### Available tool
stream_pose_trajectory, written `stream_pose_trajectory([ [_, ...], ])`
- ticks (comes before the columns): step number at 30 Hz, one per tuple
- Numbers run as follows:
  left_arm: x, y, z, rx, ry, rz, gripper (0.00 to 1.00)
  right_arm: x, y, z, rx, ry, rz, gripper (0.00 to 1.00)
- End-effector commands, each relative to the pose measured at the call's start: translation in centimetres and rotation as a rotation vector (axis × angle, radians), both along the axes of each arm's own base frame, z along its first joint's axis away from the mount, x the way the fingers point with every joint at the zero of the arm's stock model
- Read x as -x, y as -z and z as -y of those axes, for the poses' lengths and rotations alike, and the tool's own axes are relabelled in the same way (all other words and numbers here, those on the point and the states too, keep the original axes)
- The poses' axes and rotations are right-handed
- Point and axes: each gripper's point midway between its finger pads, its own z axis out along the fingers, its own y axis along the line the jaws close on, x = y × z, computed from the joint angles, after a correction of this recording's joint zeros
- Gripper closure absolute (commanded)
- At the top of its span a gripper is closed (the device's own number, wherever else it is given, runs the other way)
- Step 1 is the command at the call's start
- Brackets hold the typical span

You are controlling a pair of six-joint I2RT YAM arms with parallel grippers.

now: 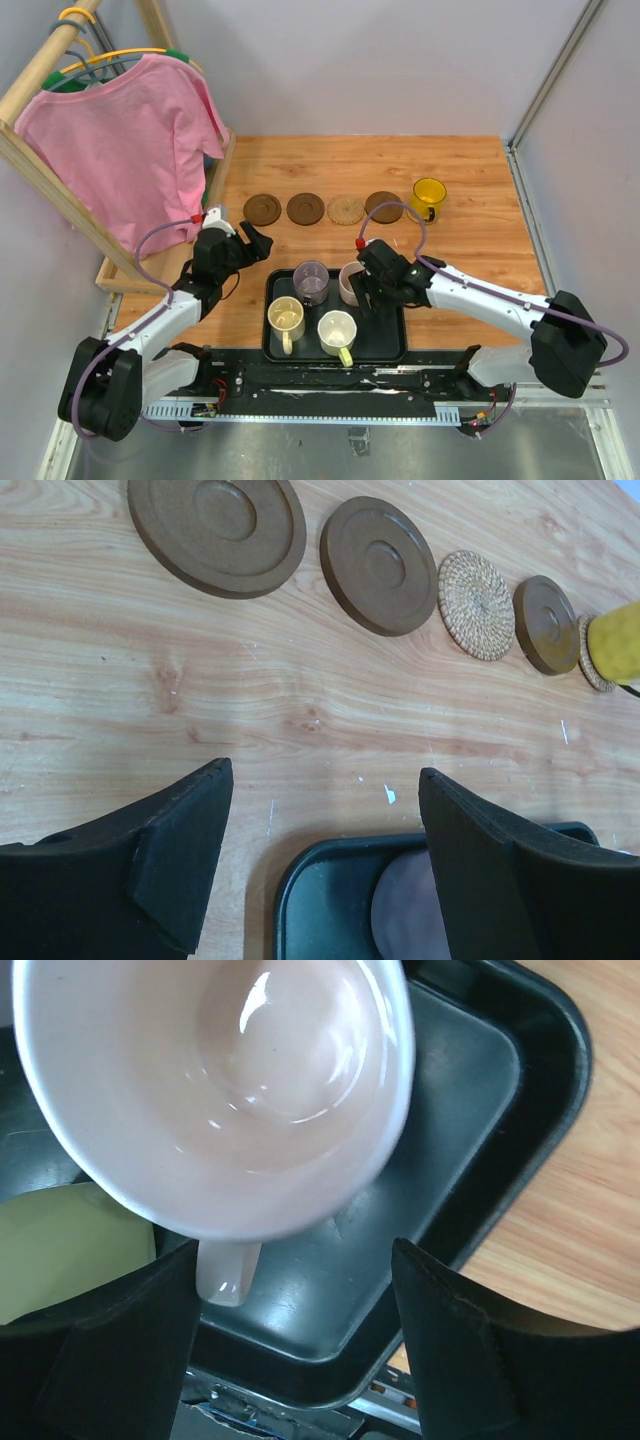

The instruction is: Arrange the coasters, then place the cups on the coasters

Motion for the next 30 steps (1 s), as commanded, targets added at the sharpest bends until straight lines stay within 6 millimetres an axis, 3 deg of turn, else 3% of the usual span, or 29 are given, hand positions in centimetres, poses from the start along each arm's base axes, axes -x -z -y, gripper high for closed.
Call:
stream_pose_trajectory([
  [1,-0.2,0.0,0.1,0.010,0.008,0.010,0.21,-0.1,-0.9,1.9,0.064,0.065,0.052,0.29],
  [19,-0.2,0.5,0.0,0.004,0.003,0.001,0.21,-0.5,-0.3,-1.2,-0.019,-0.005,0.020,0.42],
  [30,-0.1,1.0,0.0,0.003,0.003,-0.008,0.21,-1.0,0.4,-2.0,-0.033,0.006,0.024,0.50],
])
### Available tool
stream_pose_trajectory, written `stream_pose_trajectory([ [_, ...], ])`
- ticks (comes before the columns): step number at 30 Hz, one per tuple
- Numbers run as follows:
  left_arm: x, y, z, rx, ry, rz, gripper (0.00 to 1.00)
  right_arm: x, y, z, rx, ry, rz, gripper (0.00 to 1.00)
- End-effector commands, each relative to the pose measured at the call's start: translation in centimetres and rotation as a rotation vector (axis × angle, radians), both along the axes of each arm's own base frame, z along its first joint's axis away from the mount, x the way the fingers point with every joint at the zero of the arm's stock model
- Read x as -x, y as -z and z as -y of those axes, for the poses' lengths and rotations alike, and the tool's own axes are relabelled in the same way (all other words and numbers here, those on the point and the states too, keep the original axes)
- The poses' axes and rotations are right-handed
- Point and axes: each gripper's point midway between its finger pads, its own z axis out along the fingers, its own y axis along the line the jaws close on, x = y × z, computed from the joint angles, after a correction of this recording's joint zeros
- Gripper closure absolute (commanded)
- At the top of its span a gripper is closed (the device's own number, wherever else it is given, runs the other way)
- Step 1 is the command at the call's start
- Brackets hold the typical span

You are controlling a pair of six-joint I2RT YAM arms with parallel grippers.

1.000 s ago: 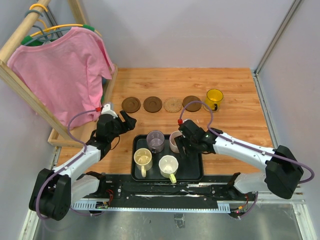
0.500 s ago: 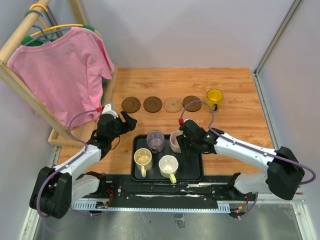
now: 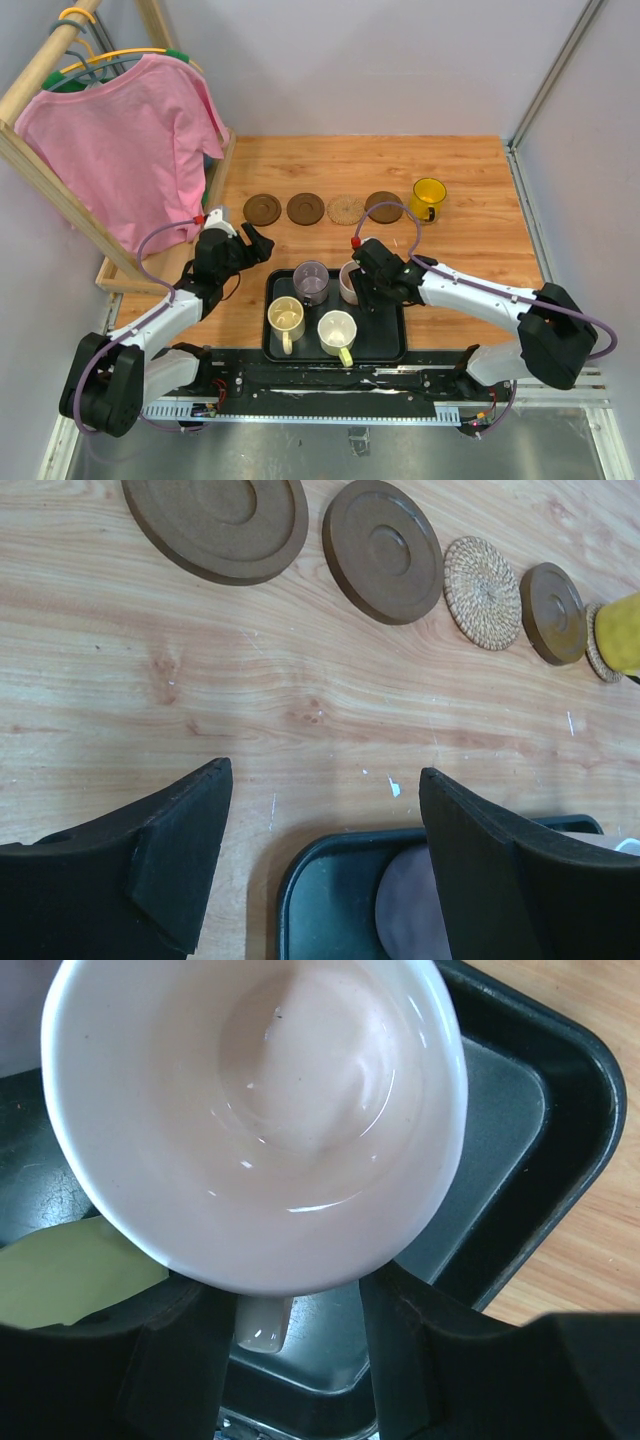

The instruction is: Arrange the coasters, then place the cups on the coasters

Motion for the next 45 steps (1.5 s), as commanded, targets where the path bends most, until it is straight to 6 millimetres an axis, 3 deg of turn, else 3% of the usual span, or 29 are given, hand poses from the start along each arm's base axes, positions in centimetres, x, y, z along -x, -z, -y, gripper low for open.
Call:
stream_pose_trajectory([
  [1,-0.2,0.2,-0.2,0.001,-0.009,0.011,0.21,-0.3,-0.4,-1.3,-0.033,-0.013,0.021,0.50],
  [6,-0.2,0.3,-0.2,0.000,-0.007,0.008,0.21,-0.4,-0.4,-1.4,-0.037,-0.005,0.030,0.53],
  [10,-0.1,0.4,-0.3,-0.003,-0.008,0.005,0.20,-0.4,-0.3,-1.2,-0.034,-0.004,0.030,0.62],
  [13,-0.1,0.4,-0.3,-0.002,-0.009,0.004,0.21,-0.2,-0.2,-1.1,-0.033,-0.007,0.026,0.72],
  [17,-0.1,0.4,-0.3,-0.002,-0.009,0.004,0.21,0.0,0.0,-0.9,-0.028,-0.012,0.017,0.97],
  [18,0.0,0.5,-0.3,-0.002,-0.009,0.002,0.21,0.1,0.0,-0.8,-0.025,-0.013,0.015,0.99],
  [26,0.0,0.5,-0.3,0.001,-0.012,0.001,0.21,0.2,-0.8,-0.6,-0.026,-0.034,0.047,0.99],
  [39,-0.2,0.3,-0.3,0.005,-0.014,0.007,0.20,-2.5,-6.2,0.1,-0.038,-0.004,0.257,0.99],
  [45,-0.1,0.2,-0.2,0.007,-0.013,0.007,0.21,-5.3,-8.9,0.5,0.009,0.072,0.356,0.99],
])
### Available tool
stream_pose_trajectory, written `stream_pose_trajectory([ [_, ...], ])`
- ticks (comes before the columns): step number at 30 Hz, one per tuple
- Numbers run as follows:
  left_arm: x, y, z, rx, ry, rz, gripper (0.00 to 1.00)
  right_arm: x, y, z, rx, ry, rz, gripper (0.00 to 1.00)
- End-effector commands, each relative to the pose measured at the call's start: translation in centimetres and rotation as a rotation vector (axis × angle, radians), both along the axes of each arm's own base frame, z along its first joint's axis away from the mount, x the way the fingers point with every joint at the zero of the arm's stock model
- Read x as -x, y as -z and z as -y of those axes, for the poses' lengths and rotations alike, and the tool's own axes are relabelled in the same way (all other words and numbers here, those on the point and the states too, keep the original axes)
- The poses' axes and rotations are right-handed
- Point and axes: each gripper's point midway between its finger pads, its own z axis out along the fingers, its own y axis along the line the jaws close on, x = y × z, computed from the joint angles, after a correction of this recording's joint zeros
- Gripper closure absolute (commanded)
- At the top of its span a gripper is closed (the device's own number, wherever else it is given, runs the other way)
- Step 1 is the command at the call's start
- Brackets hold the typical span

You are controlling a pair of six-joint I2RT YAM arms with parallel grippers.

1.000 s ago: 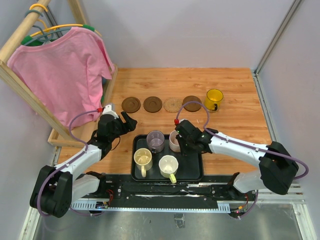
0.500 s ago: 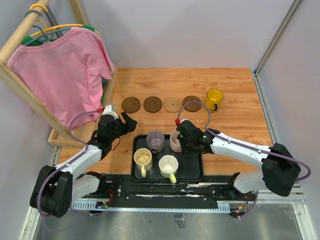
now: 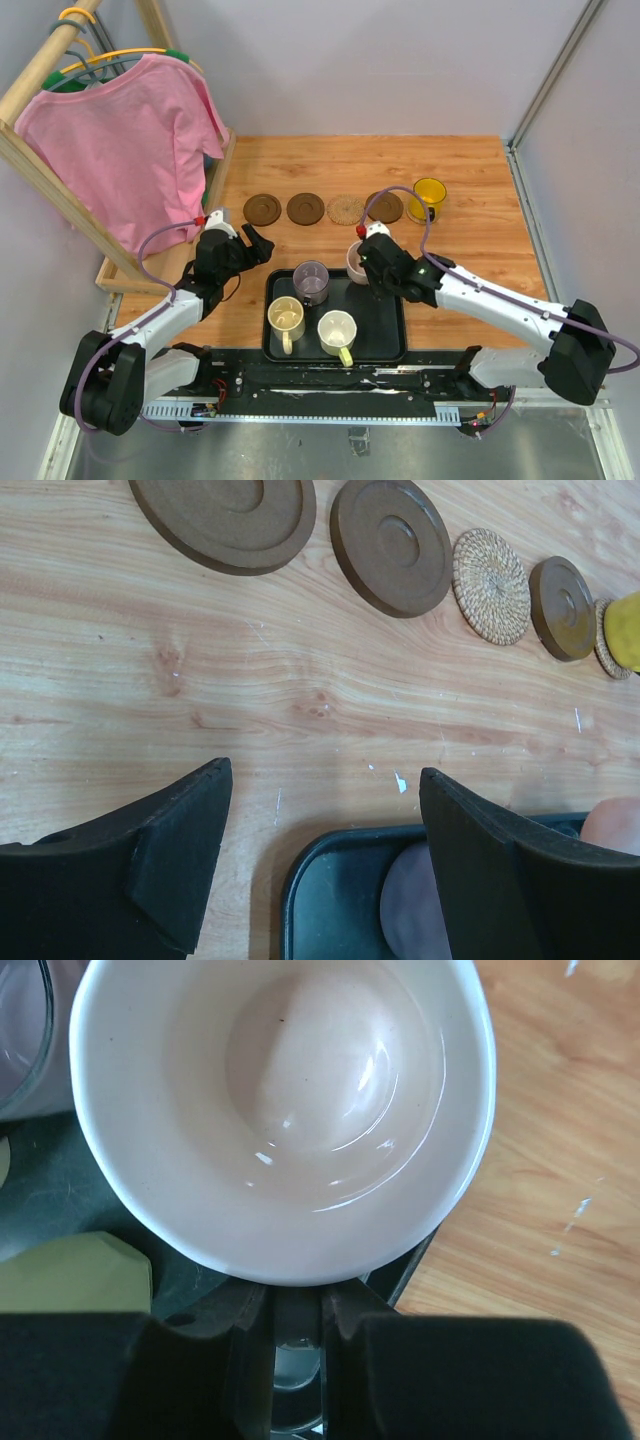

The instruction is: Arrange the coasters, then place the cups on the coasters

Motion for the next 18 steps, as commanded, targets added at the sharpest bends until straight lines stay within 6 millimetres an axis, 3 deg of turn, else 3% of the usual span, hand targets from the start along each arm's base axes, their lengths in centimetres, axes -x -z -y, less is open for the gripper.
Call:
stream_pose_trajectory([
  [1,-0.3,-0.4,-0.2,0.009,-0.010,0.025,0.20,-4.2,-4.8,-0.6,-0.013,0.084,0.177,0.99],
  [8,-0.4,-0.6,-0.3,-0.006,-0.007,0.030,0.21,-10.5,-7.8,0.8,0.012,0.228,0.264,0.99],
  [18,-0.8,-1.2,-0.5,-0.037,-0.008,0.041,0.20,-18.3,-7.1,3.9,0.006,0.320,0.255,0.99],
])
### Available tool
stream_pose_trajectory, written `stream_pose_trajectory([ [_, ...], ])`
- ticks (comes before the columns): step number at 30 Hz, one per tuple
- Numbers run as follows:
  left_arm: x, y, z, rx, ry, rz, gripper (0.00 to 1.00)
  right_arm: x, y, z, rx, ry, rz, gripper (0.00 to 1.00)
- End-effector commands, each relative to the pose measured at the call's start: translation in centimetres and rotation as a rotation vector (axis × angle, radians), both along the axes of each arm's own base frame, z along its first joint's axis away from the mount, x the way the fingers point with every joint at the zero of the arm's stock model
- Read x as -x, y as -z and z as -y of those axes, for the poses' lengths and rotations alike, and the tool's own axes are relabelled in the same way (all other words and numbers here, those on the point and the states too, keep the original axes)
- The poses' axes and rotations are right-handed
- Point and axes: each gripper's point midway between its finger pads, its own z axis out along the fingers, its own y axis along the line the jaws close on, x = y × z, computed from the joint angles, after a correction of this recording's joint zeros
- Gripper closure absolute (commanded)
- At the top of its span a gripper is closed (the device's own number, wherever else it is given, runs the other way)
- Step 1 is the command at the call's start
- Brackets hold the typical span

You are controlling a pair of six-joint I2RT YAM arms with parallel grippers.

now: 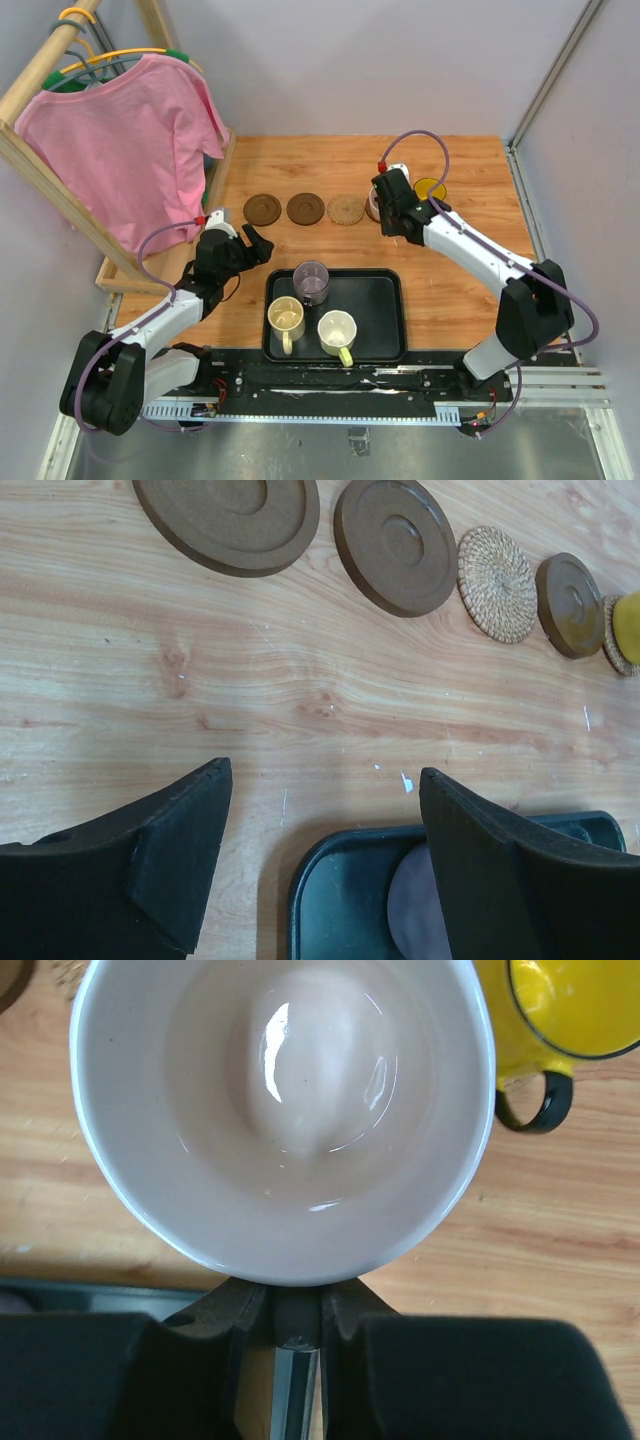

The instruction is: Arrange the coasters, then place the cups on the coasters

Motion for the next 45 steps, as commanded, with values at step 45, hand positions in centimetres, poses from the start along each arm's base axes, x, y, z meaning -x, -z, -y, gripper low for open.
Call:
stream_pose_trajectory([
  [45,-0.9,0.4,0.2,-0.009,0.010,-0.010,0.21,-10.4,4.4,1.9,-0.110,0.095,-0.144,0.99],
])
